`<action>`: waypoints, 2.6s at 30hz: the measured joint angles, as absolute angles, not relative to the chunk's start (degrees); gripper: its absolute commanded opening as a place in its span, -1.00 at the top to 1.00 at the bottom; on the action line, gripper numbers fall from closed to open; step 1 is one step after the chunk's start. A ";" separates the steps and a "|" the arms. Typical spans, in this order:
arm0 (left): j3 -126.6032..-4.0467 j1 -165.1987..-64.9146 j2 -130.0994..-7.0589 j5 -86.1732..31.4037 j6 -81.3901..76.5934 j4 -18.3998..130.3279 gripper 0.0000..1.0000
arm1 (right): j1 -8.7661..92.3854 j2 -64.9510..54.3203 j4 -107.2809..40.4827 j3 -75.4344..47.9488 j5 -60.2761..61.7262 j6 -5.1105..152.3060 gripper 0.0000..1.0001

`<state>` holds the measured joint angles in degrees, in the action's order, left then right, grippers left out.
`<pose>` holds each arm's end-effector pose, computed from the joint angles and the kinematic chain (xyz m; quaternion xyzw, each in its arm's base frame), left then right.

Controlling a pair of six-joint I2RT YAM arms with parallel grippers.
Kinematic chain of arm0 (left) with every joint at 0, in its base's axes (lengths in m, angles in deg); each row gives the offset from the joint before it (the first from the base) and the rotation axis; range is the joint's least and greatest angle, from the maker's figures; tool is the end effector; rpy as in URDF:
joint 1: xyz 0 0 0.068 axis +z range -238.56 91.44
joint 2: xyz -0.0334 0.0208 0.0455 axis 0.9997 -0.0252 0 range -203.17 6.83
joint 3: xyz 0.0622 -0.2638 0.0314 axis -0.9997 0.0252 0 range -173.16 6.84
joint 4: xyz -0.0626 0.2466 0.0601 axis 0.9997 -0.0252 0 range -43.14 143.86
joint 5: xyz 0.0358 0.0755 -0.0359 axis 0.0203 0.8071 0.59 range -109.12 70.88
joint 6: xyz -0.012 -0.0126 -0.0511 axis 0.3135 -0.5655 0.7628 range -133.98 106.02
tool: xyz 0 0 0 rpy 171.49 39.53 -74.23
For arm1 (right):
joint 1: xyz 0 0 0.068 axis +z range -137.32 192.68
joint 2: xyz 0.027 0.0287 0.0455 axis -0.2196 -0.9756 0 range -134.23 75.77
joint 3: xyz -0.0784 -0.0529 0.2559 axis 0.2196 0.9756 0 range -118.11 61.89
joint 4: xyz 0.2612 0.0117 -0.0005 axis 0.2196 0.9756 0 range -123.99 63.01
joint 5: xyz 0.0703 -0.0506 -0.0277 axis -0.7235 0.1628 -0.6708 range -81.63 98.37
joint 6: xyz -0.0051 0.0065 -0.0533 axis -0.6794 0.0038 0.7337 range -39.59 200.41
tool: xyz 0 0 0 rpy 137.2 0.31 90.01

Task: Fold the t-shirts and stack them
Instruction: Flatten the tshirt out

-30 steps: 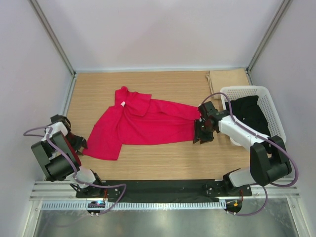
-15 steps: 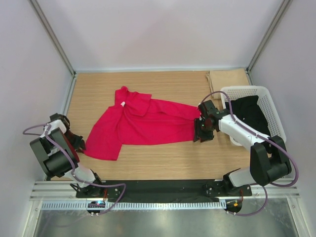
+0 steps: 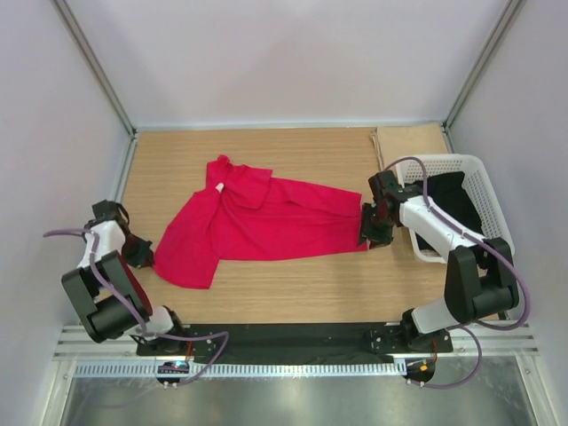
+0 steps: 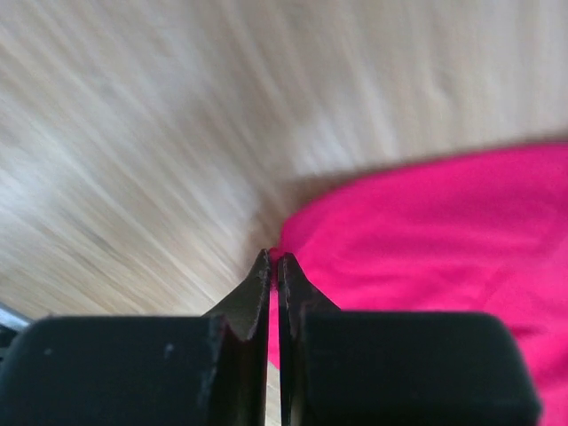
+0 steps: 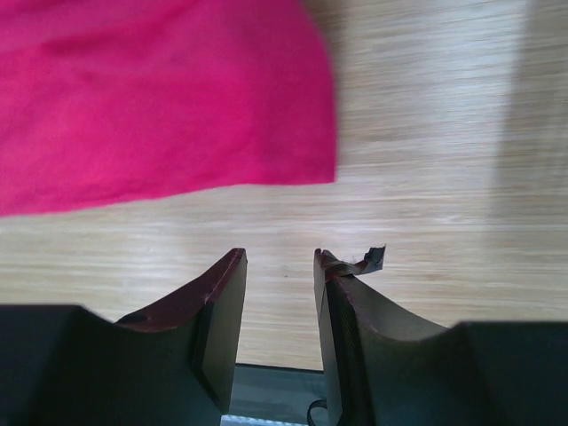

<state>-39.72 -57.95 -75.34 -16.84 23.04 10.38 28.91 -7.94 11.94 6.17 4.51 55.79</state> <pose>0.2048 0.1228 0.1736 -0.5554 0.8259 0.0145 0.0961 0.2548 0.0766 0.2087 0.0677 0.9873 0.0800 0.1194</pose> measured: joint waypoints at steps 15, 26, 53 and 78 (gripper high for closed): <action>-39.74 -64.79 -65.42 -23.48 23.08 10.33 0.99 | 24.56 -14.60 2.43 12.24 3.83 44.23 0.01; -41.43 -66.41 -67.21 -25.28 23.60 10.35 1.00 | 25.00 -16.46 2.28 10.04 8.44 38.48 0.00; -47.52 -66.47 -64.09 -26.50 25.64 7.43 0.99 | 29.11 -22.78 5.40 -0.83 13.62 42.74 0.98; -104.97 -67.65 -78.29 -39.55 29.66 26.35 0.99 | 29.15 -19.43 11.06 -50.62 15.68 50.17 0.98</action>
<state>-104.97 -67.65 -78.29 -39.55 29.66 26.35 29.15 -19.43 11.06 -50.62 15.68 50.17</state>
